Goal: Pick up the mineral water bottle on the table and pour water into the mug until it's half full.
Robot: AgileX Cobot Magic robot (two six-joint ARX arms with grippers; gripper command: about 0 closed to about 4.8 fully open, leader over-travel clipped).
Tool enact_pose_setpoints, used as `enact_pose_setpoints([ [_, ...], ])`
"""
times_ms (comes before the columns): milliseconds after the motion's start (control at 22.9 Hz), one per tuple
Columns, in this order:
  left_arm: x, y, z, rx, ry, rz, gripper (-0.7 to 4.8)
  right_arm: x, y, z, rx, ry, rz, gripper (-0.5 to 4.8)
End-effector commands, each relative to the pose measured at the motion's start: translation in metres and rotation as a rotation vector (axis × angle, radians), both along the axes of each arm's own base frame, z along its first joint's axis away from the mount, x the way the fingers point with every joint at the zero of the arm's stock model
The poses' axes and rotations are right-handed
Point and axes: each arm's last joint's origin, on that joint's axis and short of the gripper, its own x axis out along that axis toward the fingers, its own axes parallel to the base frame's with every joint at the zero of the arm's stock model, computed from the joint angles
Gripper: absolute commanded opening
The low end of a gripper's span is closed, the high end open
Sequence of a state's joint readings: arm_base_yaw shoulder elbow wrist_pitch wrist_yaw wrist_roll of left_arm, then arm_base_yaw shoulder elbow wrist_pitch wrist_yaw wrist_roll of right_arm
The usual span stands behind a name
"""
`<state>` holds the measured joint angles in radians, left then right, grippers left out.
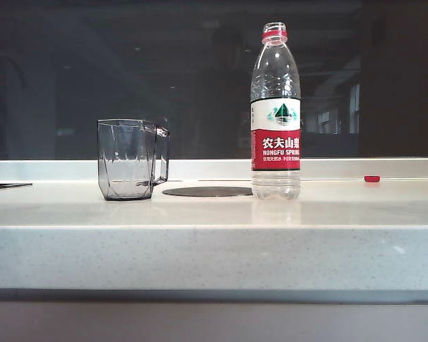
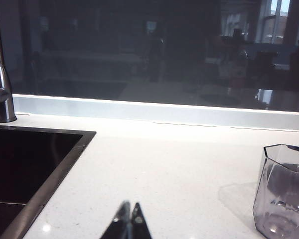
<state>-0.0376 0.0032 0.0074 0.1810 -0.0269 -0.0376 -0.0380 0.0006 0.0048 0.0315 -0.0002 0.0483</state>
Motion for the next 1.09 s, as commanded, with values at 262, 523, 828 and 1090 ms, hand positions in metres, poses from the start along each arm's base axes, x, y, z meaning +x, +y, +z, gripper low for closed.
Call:
enact_pose_setpoints([
  [262,0.0,0.0,0.002,0.004,-0.01,-0.005,-0.04,0.0,0.0,0.001,0.003,-0.017,-0.001,0.0],
  [523,-0.001,-0.008,0.001,0.003,-0.009,-0.085,-0.04,0.0,0.003,0.002,0.226,-0.031,0.11,0.0],
  [828,-0.008,-0.036,0.001,0.003,-0.009,-0.386,-0.04,-0.003,0.014,0.004,0.683,0.108,0.512,-0.01],
  [1090,-0.015,-0.049,0.001,0.004,-0.003,-0.538,-0.04,-0.012,0.026,0.044,0.587,0.064,0.565,-0.06],
])
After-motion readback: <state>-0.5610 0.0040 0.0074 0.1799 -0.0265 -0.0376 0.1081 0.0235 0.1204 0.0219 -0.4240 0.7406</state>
